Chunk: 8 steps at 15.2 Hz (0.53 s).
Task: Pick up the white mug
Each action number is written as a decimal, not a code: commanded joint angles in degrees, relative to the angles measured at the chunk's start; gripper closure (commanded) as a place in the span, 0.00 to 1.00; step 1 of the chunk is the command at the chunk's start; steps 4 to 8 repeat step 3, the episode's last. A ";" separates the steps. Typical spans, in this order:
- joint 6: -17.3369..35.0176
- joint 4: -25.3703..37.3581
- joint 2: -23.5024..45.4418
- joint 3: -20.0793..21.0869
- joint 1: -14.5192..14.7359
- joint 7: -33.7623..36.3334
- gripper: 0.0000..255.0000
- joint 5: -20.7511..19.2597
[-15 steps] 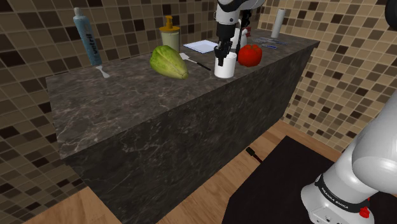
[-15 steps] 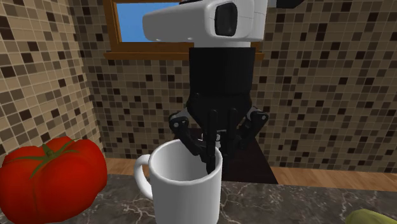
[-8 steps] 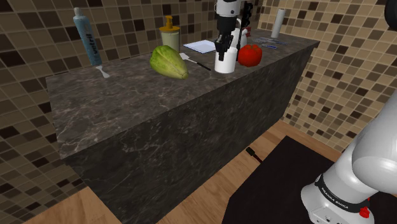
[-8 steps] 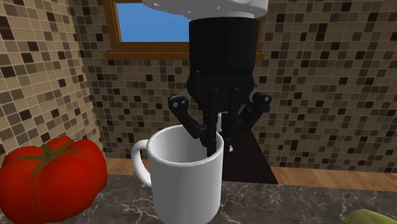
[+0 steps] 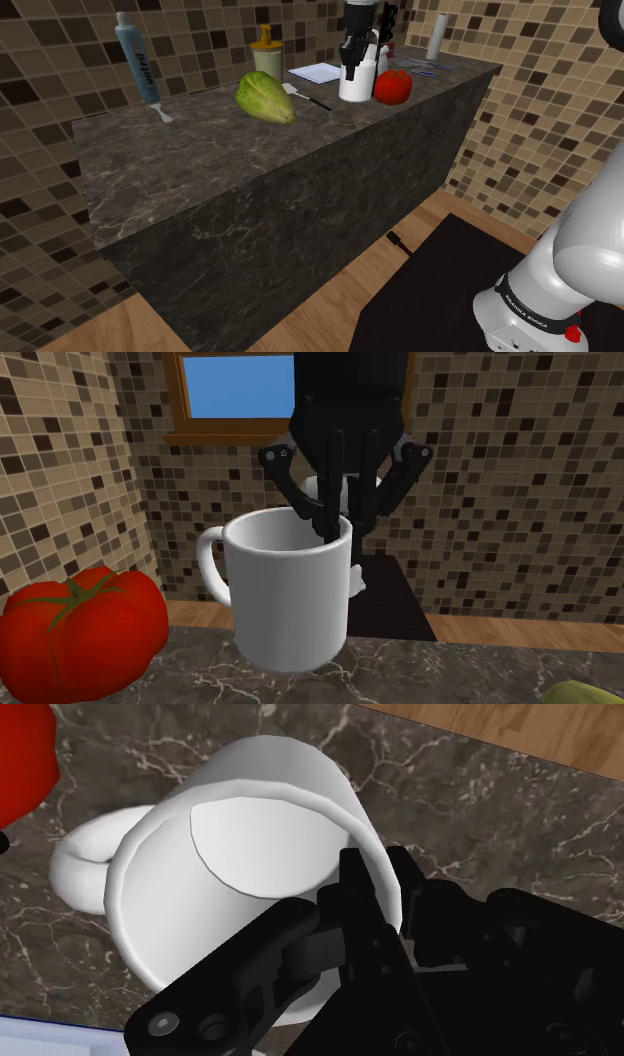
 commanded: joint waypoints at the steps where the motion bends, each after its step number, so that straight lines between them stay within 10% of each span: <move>1: -1.80 2.32 0.53 0.04 0.05 0.12 1.00 0.01; 8: -1.93 2.48 0.56 0.04 0.04 0.12 1.00 0.02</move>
